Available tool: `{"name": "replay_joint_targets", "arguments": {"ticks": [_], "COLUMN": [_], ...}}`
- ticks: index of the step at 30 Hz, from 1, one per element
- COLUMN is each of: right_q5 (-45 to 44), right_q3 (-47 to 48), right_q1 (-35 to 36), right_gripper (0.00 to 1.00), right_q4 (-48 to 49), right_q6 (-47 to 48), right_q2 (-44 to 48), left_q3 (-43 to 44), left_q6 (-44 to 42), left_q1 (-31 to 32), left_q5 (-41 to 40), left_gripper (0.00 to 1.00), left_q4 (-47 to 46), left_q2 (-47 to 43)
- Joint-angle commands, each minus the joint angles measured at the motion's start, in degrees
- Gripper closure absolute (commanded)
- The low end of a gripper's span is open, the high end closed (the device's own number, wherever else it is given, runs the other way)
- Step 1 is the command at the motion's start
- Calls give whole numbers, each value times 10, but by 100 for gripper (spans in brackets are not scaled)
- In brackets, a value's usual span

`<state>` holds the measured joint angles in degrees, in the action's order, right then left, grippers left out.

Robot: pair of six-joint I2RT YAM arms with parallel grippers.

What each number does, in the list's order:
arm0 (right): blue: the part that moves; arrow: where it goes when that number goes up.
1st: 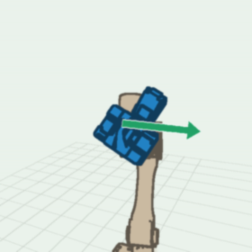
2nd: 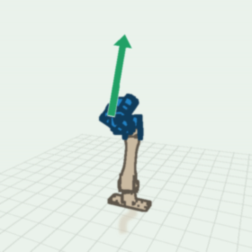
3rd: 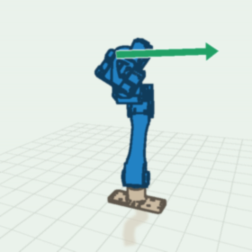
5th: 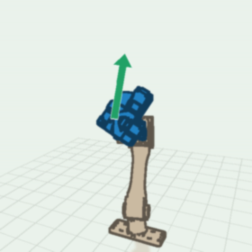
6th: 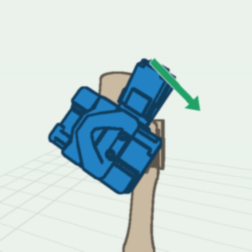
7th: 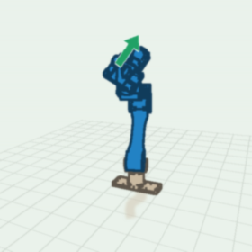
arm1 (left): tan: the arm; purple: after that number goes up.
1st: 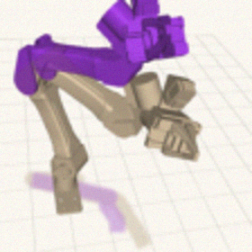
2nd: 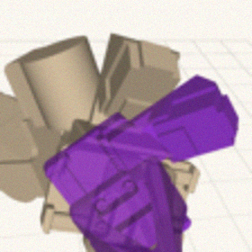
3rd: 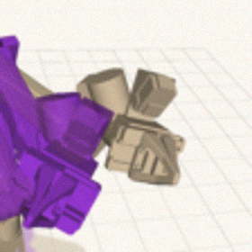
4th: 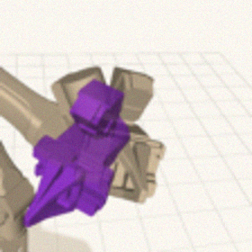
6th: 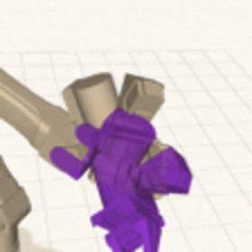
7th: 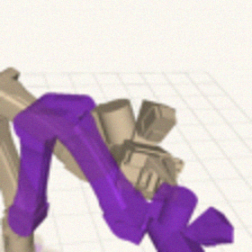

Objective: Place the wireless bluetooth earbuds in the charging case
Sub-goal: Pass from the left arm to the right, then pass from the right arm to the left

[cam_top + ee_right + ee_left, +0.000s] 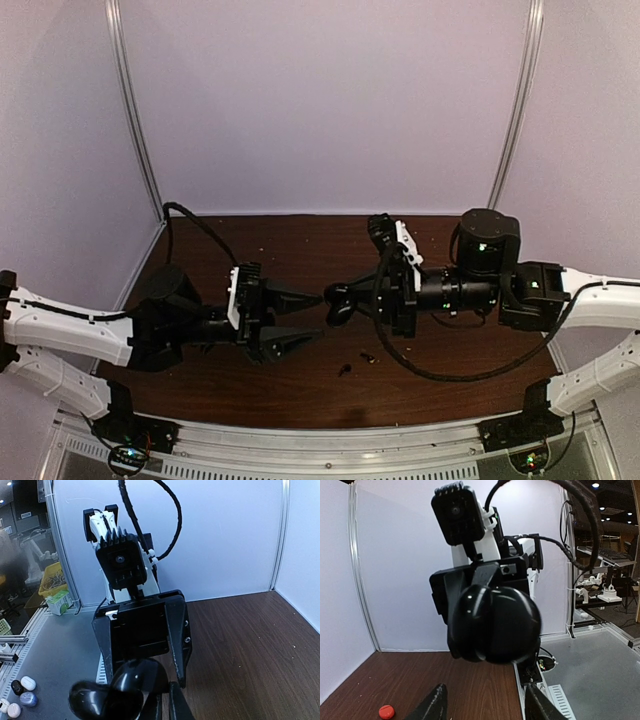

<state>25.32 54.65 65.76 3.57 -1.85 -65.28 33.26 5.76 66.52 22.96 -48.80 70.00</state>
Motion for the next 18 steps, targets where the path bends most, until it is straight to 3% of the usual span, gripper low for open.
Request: {"name": "replay_joint_targets", "arguments": {"ticks": [1, 6, 13, 18], "right_q5": [0, -24, -115, -184], "right_q3": [29, 55, 77, 87], "right_q1": [1, 1, 1, 1], "right_gripper": [96, 96, 97, 97], "right_q4": [-31, -91, -159, -164], "right_q6": [31, 45, 36, -16], "right_q2": [-5, -16, -41, -74], "left_q3": [29, 39, -6, 19], "left_q6": [-38, -51, -42, -49], "left_q1": [-1, -1, -1, -1], "left_q5": [-1, -31, -110, -144], "left_gripper": [47, 47, 43, 50], "left_q4": [95, 176, 157, 171], "left_q2": [-22, -43, -85, -65]}}
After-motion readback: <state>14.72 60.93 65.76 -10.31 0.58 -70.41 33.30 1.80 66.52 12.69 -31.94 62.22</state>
